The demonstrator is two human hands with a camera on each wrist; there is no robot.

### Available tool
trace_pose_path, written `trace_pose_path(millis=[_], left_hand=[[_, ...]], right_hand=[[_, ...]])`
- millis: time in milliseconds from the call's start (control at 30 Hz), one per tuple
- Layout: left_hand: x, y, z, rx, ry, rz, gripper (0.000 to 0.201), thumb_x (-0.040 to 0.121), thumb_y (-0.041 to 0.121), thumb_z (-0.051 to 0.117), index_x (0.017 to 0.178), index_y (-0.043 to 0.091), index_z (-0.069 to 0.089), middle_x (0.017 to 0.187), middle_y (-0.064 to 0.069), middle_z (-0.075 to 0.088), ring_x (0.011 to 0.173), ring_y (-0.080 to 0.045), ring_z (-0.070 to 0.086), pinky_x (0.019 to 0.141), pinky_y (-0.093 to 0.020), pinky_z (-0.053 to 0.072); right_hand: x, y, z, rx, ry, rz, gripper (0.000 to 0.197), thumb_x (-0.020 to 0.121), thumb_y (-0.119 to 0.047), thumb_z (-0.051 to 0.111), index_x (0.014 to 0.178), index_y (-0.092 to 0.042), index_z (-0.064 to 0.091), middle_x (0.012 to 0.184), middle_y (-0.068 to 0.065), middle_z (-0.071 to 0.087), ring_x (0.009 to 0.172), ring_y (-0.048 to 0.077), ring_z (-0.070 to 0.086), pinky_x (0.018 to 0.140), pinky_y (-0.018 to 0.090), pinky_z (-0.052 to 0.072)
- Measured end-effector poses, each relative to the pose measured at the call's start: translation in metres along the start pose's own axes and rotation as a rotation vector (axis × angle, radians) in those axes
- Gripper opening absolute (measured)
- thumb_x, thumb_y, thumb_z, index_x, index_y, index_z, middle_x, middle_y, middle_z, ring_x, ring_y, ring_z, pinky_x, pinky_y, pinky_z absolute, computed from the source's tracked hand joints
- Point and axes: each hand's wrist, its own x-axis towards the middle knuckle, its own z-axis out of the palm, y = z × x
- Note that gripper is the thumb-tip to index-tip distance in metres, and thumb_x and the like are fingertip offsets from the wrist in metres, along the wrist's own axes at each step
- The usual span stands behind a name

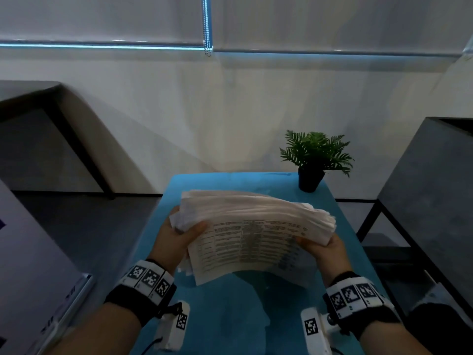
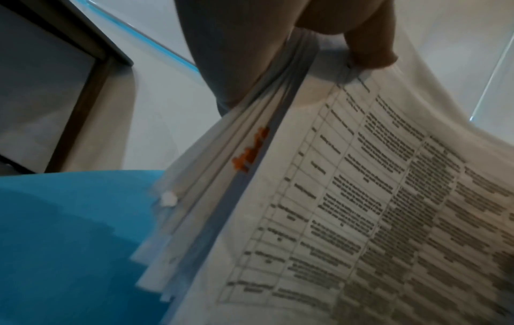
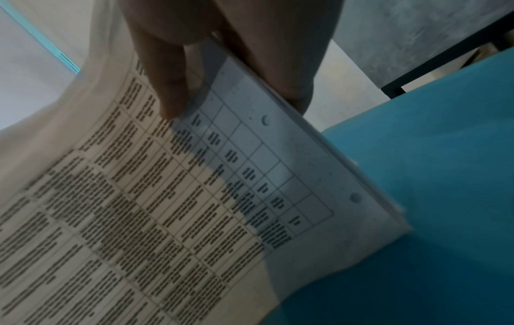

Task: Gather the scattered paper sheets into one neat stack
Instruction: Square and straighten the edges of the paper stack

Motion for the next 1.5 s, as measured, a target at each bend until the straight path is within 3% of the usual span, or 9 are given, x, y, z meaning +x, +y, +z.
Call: trace_pose_path(millis=[133,233,300,567,767,967,1067,1267,1500], left_hand=[[0.006,0.014,0.001,-0.116,-0.043,0.081,0.055,0.070,0.036,0.070,0.122,0.026,0.058,0.109,-0.004,0.068,0.096,-0.016,0.066,0.084,-0.033,0.055],[0.011,0.024,0.004,-0.076,-0.045,0.136,0.028,0.079,0.028,0.065,0.106,0.034,0.067,0.096,0.005,0.068,0.089,-0.011,0.063,0.085,-0.031,0.053],[0.013,0.027,0.006,-0.036,-0.014,0.133,0.013,0.084,0.021,0.061,0.088,0.030,0.070,0.088,0.007,0.069,0.087,-0.014,0.060,0.085,-0.037,0.050],[0.013,0.034,0.012,-0.103,0.029,0.111,0.024,0.090,0.012,0.052,0.074,0.027,0.063,0.069,0.009,0.065,0.064,-0.009,0.059,0.059,-0.024,0.050],[0.027,0.044,0.009,0.173,-0.029,0.274,0.017,0.088,0.019,0.053,0.079,0.025,0.067,0.090,0.006,0.069,0.088,-0.010,0.058,0.089,-0.033,0.043],[0.025,0.026,0.001,0.023,0.145,0.121,0.013,0.077,0.022,0.057,0.066,0.027,0.061,0.073,0.010,0.061,0.074,-0.011,0.052,0.075,-0.034,0.040],[0.021,0.030,0.004,-0.005,0.056,0.169,0.020,0.069,0.033,0.064,0.086,0.028,0.055,0.084,0.002,0.062,0.076,-0.013,0.055,0.070,-0.034,0.046],[0.025,0.029,0.006,0.099,0.093,0.197,0.014,0.083,0.014,0.062,0.076,0.025,0.058,0.075,0.004,0.064,0.074,-0.017,0.057,0.073,-0.037,0.049],[0.019,0.020,0.001,-0.071,0.175,0.058,0.021,0.087,0.000,0.051,0.071,0.014,0.052,0.055,0.007,0.060,0.050,-0.004,0.055,0.049,-0.018,0.047]], right_hand=[[0.001,0.000,-0.002,-0.013,-0.058,0.004,0.076,0.034,-0.033,0.093,0.101,-0.008,0.064,0.080,-0.004,0.076,0.079,0.010,0.070,0.062,0.016,0.054],[0.004,-0.003,-0.002,-0.009,-0.063,0.023,0.066,0.043,-0.023,0.091,0.100,-0.005,0.064,0.075,-0.007,0.075,0.078,0.011,0.070,0.062,0.015,0.055],[0.005,-0.002,-0.002,-0.046,-0.061,0.021,0.086,0.021,-0.046,0.092,0.095,-0.010,0.066,0.076,-0.007,0.075,0.074,0.006,0.070,0.062,0.016,0.055],[0.011,0.003,-0.004,-0.058,-0.069,0.044,0.099,0.011,-0.051,0.091,0.098,-0.010,0.067,0.084,-0.001,0.076,0.081,0.014,0.071,0.068,0.022,0.057],[0.012,0.002,-0.003,-0.079,-0.065,0.055,0.096,0.009,-0.054,0.089,0.093,-0.012,0.068,0.083,-0.002,0.075,0.077,0.011,0.070,0.065,0.020,0.056],[0.011,0.000,-0.001,-0.067,-0.088,0.060,0.091,0.010,-0.055,0.089,0.089,-0.015,0.068,0.079,-0.004,0.076,0.075,0.008,0.071,0.063,0.018,0.056],[0.012,-0.001,-0.001,-0.039,-0.098,0.067,0.092,0.009,-0.050,0.091,0.090,-0.013,0.068,0.080,-0.002,0.076,0.075,0.010,0.071,0.064,0.020,0.057],[0.012,-0.005,-0.001,-0.025,-0.134,0.073,0.095,0.012,-0.046,0.092,0.097,-0.010,0.066,0.084,-0.001,0.076,0.080,0.011,0.072,0.063,0.018,0.056],[0.012,-0.007,-0.001,-0.041,-0.142,0.087,0.095,0.013,-0.047,0.092,0.097,-0.008,0.068,0.086,0.001,0.076,0.081,0.012,0.072,0.062,0.018,0.055]])
